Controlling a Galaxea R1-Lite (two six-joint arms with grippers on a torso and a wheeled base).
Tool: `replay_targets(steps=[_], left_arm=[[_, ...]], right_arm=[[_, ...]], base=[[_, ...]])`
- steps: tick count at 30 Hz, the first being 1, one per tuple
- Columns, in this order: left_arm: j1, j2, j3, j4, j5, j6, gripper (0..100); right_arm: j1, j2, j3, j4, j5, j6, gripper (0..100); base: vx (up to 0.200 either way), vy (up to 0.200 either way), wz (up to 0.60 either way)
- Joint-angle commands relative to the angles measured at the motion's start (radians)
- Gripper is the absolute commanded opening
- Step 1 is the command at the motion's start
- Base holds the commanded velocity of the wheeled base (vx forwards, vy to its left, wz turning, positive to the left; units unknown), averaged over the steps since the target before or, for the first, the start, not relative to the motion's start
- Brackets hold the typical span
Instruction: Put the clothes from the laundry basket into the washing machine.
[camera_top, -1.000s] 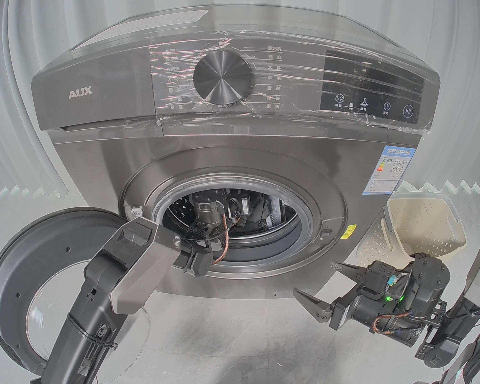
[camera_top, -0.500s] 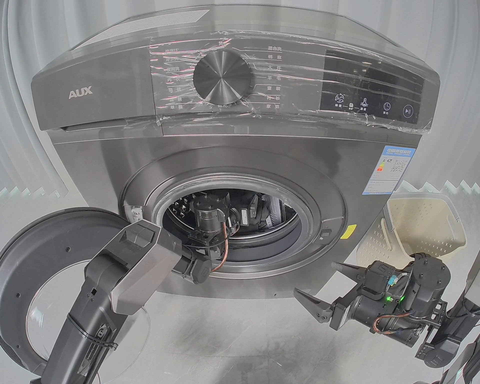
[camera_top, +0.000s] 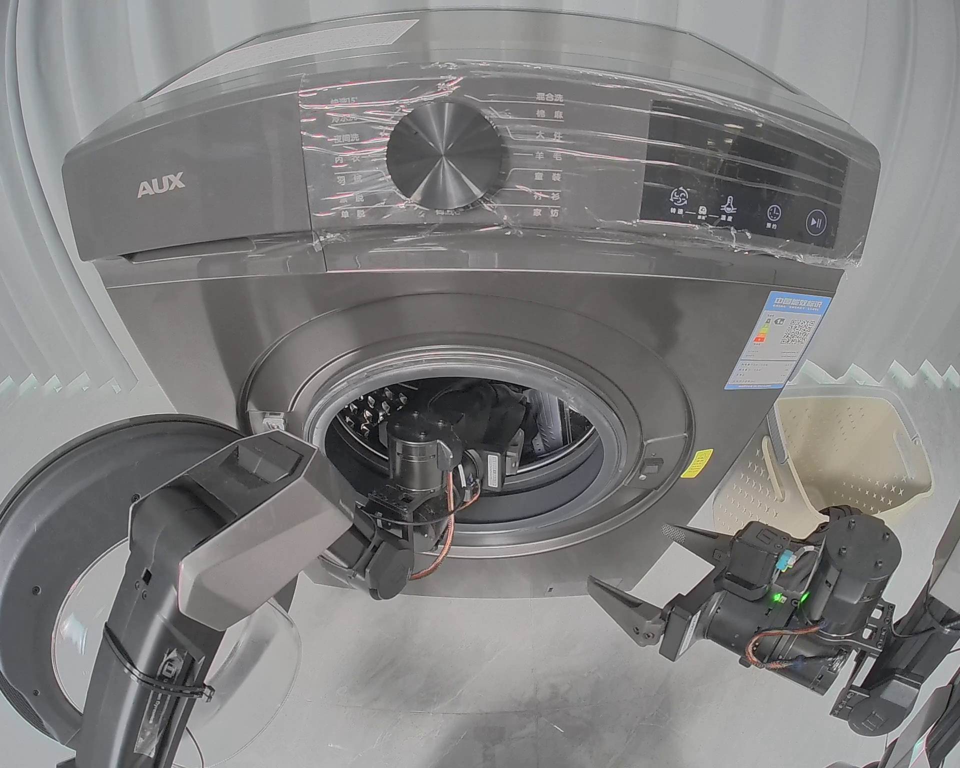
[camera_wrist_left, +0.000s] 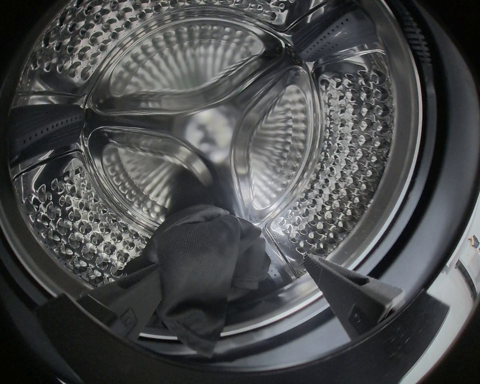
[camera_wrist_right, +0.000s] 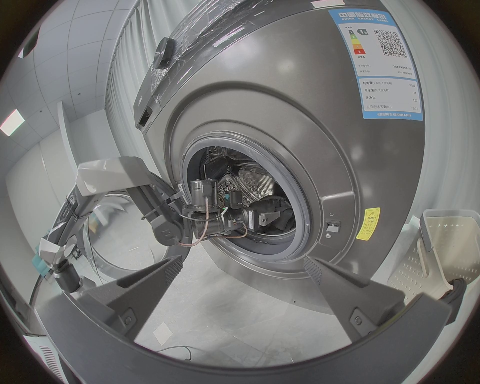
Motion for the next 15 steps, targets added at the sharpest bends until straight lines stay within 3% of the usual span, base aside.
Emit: replay_targets(steps=[1, 15], left_arm=[[-0.038, -0.115, 0.170, -0.039, 0.000, 0.004, 100], [-0.149, -0.267, 0.519, -0.154, 0.006, 0.015, 100]], right_arm=[[0.000, -0.003, 0.005, -0.001, -0.001, 0.000, 100], [0.000, -0.004, 0.008, -0.001, -0.001, 0.000, 100]], base=[[0.000, 0.000, 0.00], [0.000, 0.000, 0.00]])
